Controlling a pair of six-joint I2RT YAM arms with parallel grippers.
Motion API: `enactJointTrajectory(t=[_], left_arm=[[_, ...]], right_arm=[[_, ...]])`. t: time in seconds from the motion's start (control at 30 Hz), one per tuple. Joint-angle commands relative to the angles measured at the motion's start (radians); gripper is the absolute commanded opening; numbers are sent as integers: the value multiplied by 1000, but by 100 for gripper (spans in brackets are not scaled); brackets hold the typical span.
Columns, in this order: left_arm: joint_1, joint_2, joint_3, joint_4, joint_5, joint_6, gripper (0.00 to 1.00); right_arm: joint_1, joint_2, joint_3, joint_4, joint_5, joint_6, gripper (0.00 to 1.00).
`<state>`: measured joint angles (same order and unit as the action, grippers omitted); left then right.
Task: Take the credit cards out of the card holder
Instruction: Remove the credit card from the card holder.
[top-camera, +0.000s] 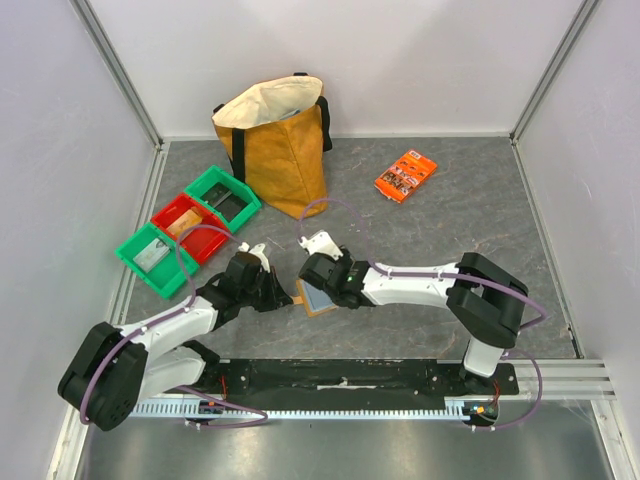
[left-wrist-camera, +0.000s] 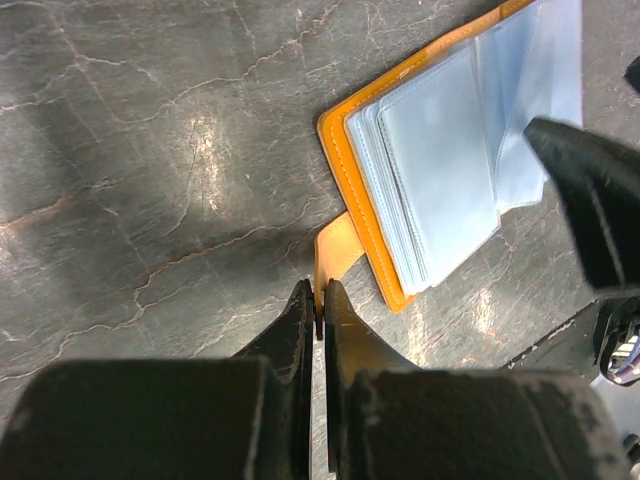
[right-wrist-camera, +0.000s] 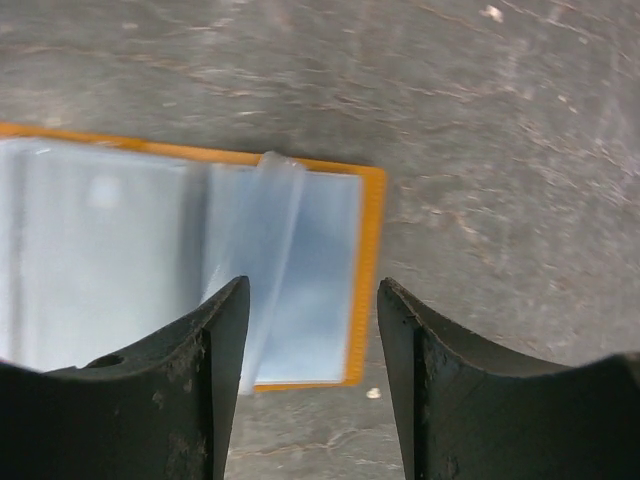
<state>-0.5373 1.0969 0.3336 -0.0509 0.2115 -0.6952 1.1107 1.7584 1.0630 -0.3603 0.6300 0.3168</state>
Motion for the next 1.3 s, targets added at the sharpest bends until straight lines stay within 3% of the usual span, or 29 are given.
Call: enactJointTrajectory(t=[0.0, 0.2, 0.4, 0.57, 0.9, 1.27], left_arm=[[-6, -17, -4, 6, 11, 6, 2], [-6, -19, 4, 8, 34, 2, 2], [-4, -26, 12, 2, 42, 0, 2], [-6, -23, 13, 2, 45, 0, 2], [-6, -19, 13, 2, 43, 0, 2], [-4, -29, 12, -10, 40, 0, 2]], right_arm=[[-64, -53, 12, -77, 97, 88, 61], [-63, -123, 9, -11, -62, 36, 65], [-34, -175, 14, 130, -277, -53, 78], [-26, -110, 48, 127, -312, -81, 86], [11, 18, 58, 115, -331, -96, 84], [17, 44, 55, 84, -271, -96, 76]])
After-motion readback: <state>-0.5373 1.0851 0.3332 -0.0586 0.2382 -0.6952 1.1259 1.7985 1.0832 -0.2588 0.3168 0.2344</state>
